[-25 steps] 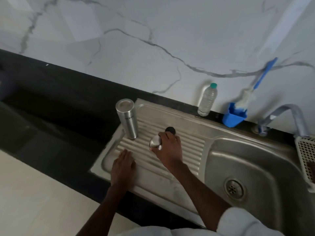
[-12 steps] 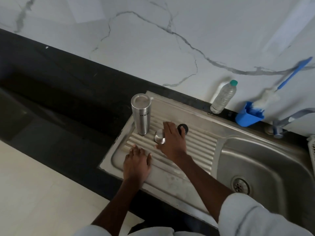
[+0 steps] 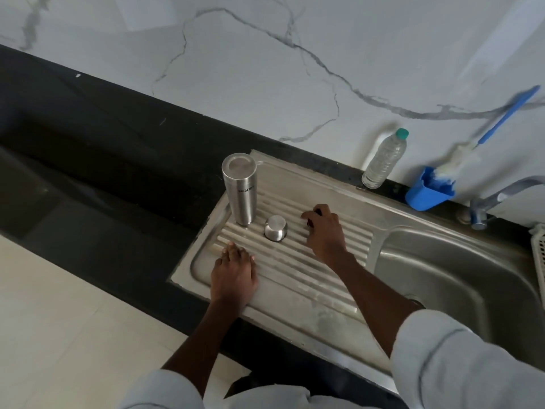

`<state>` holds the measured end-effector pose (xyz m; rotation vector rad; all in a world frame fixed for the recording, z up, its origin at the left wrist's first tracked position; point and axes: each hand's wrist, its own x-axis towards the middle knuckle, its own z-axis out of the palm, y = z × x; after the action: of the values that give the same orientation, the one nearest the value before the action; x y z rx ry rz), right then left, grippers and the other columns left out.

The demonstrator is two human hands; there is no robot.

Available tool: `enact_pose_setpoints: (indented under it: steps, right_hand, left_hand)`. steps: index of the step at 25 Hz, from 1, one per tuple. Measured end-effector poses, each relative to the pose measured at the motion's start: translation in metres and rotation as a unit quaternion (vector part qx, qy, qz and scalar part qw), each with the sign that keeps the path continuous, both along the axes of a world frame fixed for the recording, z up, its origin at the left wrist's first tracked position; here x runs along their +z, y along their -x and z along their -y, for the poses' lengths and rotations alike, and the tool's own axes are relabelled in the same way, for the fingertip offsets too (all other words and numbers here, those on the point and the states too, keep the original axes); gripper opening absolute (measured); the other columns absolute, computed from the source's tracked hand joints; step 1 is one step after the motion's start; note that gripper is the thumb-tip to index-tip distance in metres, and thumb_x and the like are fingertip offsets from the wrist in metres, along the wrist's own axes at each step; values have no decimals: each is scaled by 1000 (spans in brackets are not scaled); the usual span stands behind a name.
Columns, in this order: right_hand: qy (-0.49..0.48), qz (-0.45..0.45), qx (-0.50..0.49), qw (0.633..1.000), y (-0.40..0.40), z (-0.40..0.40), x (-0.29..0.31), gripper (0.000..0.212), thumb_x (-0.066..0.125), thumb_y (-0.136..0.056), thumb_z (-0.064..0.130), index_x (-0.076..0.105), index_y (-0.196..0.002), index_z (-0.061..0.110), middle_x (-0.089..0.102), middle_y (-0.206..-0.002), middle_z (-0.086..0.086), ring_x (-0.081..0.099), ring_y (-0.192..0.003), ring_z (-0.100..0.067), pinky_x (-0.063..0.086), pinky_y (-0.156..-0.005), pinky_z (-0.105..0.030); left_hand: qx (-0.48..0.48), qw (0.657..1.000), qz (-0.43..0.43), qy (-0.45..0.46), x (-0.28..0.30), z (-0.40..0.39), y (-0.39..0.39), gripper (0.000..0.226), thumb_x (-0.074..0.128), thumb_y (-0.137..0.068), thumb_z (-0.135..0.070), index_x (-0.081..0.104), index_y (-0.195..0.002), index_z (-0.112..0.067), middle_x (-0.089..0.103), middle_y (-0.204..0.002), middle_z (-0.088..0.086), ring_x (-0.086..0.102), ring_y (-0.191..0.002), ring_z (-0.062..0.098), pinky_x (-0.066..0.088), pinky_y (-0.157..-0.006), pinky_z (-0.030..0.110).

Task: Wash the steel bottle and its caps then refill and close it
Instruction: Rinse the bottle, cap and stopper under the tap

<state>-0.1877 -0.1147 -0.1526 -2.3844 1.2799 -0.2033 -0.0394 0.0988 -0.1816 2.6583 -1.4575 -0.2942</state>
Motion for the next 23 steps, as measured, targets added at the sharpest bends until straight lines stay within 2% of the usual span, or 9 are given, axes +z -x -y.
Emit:
enact_pose_setpoints:
  steps: [2, 3, 5, 7, 10, 13, 16, 20, 23]
  right_hand:
    - [-82, 150, -122, 978, 17, -16, 11, 33, 67, -91, 8, 68, -120, 22, 56, -122, -1, 62, -99, -23, 54, -80, -25]
    - [-158, 234, -201, 938, 26, -26, 18, 22, 68, -94, 15, 69, -115, 21, 62, -113, -1, 65, -92, -21, 53, -72, -19]
    - [-325, 360, -339, 806, 48, -47, 30, 19, 66, -98, 33, 70, -106, 16, 71, -94, -5, 68, -73, -19, 51, -55, -22]
    - [-429, 372, -394, 723, 77, -58, 35, 39, 60, -100, 49, 73, -105, 13, 74, -82, -8, 62, -57, -16, 46, -49, -24]
    - [-488, 387, -408, 668, 130, -61, 35, 54, 51, -101, 59, 71, -99, 9, 70, -70, -11, 49, -46, -16, 36, -45, -23]
    - [-498, 448, -431, 604, 182, -49, 36, 58, 42, -102, 62, 65, -91, 10, 60, -63, -11, 39, -39, -15, 29, -44, -21]
    - [-521, 520, -436, 518, 226, -32, 30, 59, 40, -100, 66, 63, -89, 13, 58, -67, -8, 39, -41, -13, 29, -45, -21]
    - [-509, 627, -427, 407, 283, -14, 21, 53, 54, -99, 57, 67, -112, 8, 69, -93, -14, 57, -63, -16, 45, -50, -25]
    - [-465, 660, -430, 403, 316, 3, 12, 47, 71, -93, 30, 63, -130, 2, 68, -115, -16, 69, -90, -25, 59, -64, -29]
  left_hand:
    - [21, 999, -17, 22, 2, -1, 6, 52, 34, -109, -41, 54, -142, -7, 49, -155, 23, 49, -144, 36, 47, -114, 50]
    - [28, 999, -28, 37, 3, 0, 10, 52, 35, -109, -41, 51, -145, -8, 46, -157, 22, 46, -146, 35, 44, -116, 50]
    - [46, 994, -56, 76, 2, -6, 15, 49, 39, -109, -38, 49, -147, -10, 44, -160, 19, 42, -149, 34, 40, -119, 52]
    - [83, 983, -92, 138, 5, -10, 23, 46, 45, -106, -35, 49, -147, -13, 45, -159, 14, 43, -148, 32, 41, -118, 54]
    - [120, 964, -104, 215, 20, 5, 66, 49, 55, -102, -23, 49, -149, -9, 42, -161, 15, 37, -151, 30, 33, -123, 50]
    - [64, 951, -122, 277, 35, 47, 135, 46, 52, -100, -21, 59, -142, -4, 55, -152, 17, 47, -144, 33, 36, -120, 46]
    - [-15, 948, -174, 268, 47, 93, 190, 46, 48, -99, -27, 63, -138, -8, 63, -144, 11, 56, -136, 28, 40, -116, 39]
    - [-68, 934, -277, 216, 65, 157, 256, 32, 55, -104, -22, 67, -133, -15, 69, -134, 0, 62, -124, 18, 48, -108, 35]
    - [-100, 915, -334, 202, 71, 211, 291, 23, 56, -105, -21, 72, -120, -16, 75, -115, -1, 68, -106, 15, 54, -96, 35]
